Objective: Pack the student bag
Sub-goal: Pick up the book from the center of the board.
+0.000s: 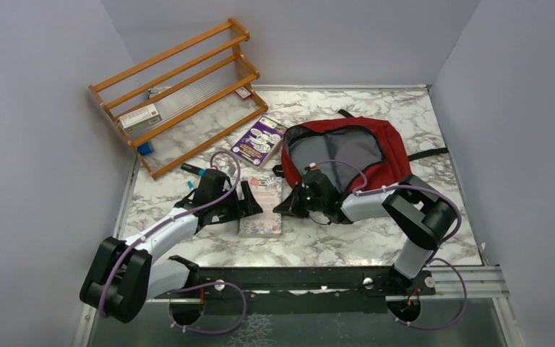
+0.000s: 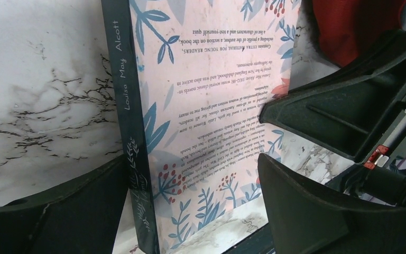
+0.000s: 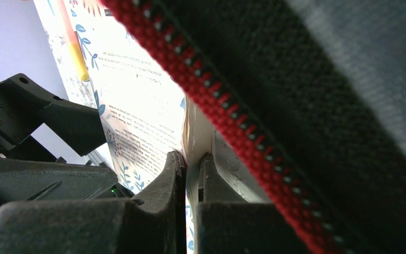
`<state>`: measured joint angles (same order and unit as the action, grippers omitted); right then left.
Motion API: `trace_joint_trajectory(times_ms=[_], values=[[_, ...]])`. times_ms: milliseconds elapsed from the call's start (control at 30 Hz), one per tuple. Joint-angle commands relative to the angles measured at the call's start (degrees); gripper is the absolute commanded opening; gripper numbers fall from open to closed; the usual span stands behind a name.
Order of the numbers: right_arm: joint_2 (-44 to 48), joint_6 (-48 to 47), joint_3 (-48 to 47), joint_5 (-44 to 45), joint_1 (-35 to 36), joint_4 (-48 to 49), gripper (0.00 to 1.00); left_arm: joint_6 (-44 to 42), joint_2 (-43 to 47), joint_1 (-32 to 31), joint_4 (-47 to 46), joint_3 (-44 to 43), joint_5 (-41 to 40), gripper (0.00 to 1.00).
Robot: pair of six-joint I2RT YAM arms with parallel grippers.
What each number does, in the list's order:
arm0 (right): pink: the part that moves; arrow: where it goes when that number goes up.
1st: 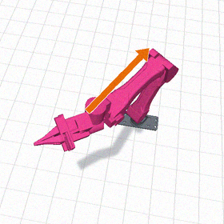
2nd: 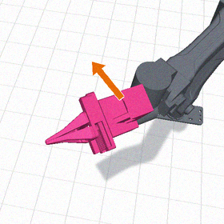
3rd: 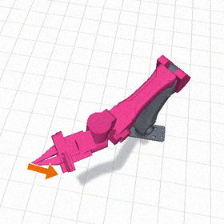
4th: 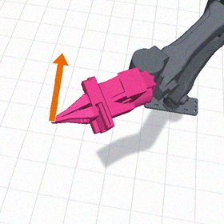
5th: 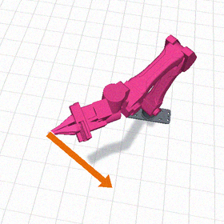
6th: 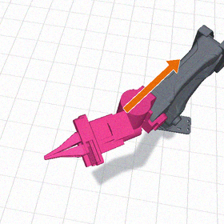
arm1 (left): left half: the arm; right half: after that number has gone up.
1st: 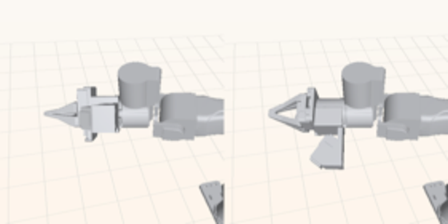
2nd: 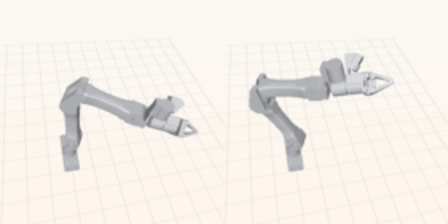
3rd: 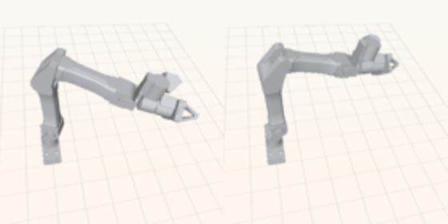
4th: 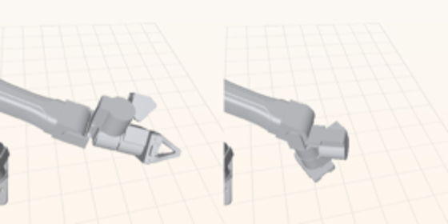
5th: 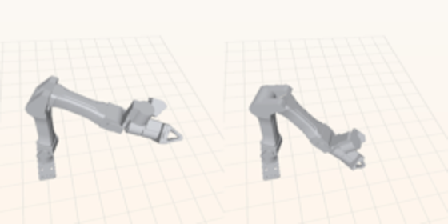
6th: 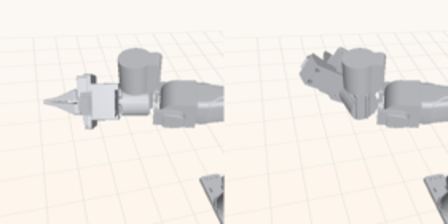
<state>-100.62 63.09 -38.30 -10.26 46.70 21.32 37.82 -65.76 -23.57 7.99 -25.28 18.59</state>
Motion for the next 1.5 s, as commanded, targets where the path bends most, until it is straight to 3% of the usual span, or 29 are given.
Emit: trace_joint_trajectory(times_ms=[0, 300, 500, 667, 733, 933, 1100, 1200, 1300, 1467], values=[[-6.08, -2.82, 5.60, 5.22, -1.19, -14.56, 0.01, 2.10, 1.20, 0.50, -2.26, 2.17, 4.78, 0.87], [-6.13, -3.05, 5.91, 4.45, -1.38, -13.56, 0.01, 8.53, 2.44, 0.72, -16.54, 7.28, 15.76, 0.56], [-5.89, -4.07, 5.52, 4.69, -1.40, -13.78, 0.01, 7.95, 5.45, 0.72, -16.70, 5.42, 16.17, 0.39], [-0.79, -6.41, 7.43, 5.86, -1.37, -11.23, 0.01, 5.81, 6.51, 0.72, -13.22, 2.69, 14.35, 0.12], [3.06, -8.65, 8.13, 6.20, -1.39, -10.58, 0.08, 3.66, 6.38, 0.72, -10.42, 0.34, 13.13, 0.01], [19.40, -18.50, 5.67, 9.93, -1.35, -19.49, 0.44, -8.62, 6.03, 0.81, 6.33, -12.73, 6.28, 0.00], [35.15, -26.97, -0.33, 16.97, -1.35, -30.67, 0.67, -19.16, 7.15, 0.81, 16.35, -25.86, 2.14, 0.00], [43.22, -34.40, -3.83, 19.30, -1.35, -32.34, 0.75, -23.00, 7.16, 0.81, 18.28, -32.06, 1.49, 0.00], [48.25, -43.36, -9.28, 24.95, -1.42, -34.40, 0.76, -26.06, 5.89, 0.81, 18.88, -37.36, 3.06, 0.00], [50.62, -56.79, -18.63, 33.58, -1.42, -35.44, 0.74, -31.77, 1.87, 0.81, 19.06, -45.98, 14.27, 0.00]])
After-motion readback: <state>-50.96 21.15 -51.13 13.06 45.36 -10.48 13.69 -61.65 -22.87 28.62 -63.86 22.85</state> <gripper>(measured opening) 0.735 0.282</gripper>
